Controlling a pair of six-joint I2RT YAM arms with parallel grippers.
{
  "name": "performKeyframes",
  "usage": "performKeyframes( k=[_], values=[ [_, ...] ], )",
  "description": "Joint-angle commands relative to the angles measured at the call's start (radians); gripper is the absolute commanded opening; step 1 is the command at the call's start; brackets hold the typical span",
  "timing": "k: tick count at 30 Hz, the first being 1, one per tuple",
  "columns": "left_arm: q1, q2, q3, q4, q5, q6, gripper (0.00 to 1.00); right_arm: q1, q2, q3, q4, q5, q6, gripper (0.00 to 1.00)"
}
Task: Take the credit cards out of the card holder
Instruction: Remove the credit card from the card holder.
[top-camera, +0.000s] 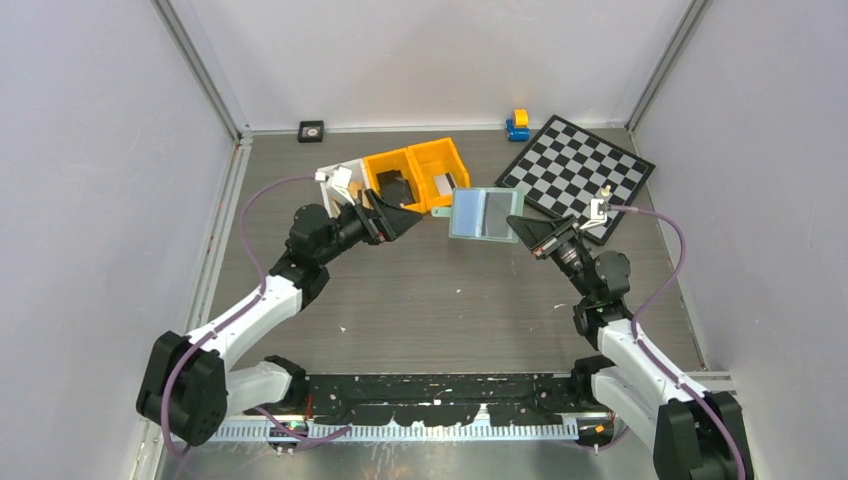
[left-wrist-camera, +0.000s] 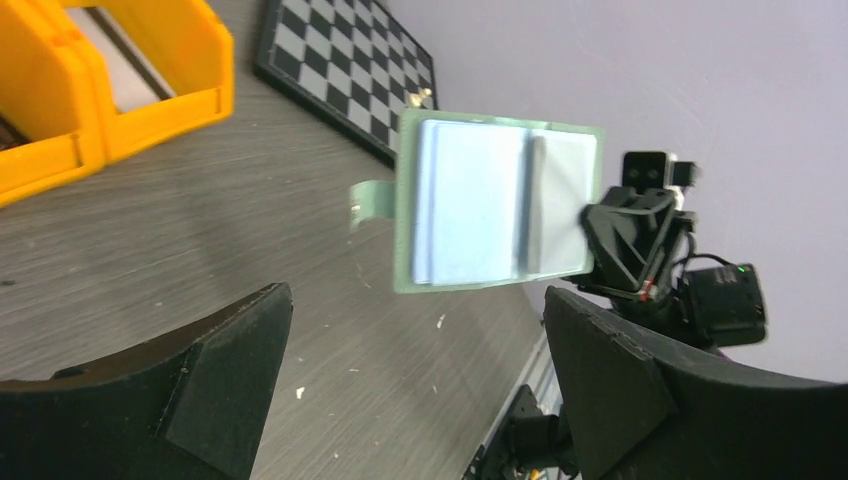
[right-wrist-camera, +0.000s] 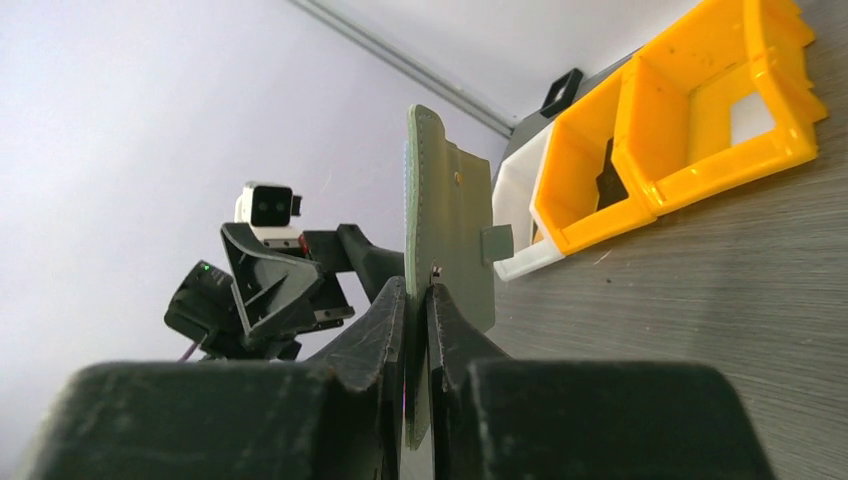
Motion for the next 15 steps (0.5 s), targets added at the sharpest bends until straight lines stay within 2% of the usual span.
performKeyframes(
  k=[1,3,5,10,15],
  values=[
    [0.016,0.032,-0.079,0.11,-0.081,-0.06,1.0,-0.004,-0.047,0.009,-0.058,0.074,-0.028,0.0],
    [0.026,0.085,-0.092,0.219,-0.003,-0.084,1.0,-0.004,-0.043,0.008,-0.041,0.064,-0.017,0.01],
    [0.024,0.123,-0.082,0.253,0.054,-0.069,1.0,-0.004,-0.034,0.005,-0.009,0.045,-0.001,0.0],
    [-0.013,0.159,-0.105,0.35,0.048,-0.066,1.0,-0.005,-0.015,0.017,0.051,-0.023,0.013,0.01],
    [-0.1,0.197,-0.072,0.412,0.084,-0.047,1.0,-0.004,0.034,0.012,0.159,-0.069,0.059,0.01]
  ],
)
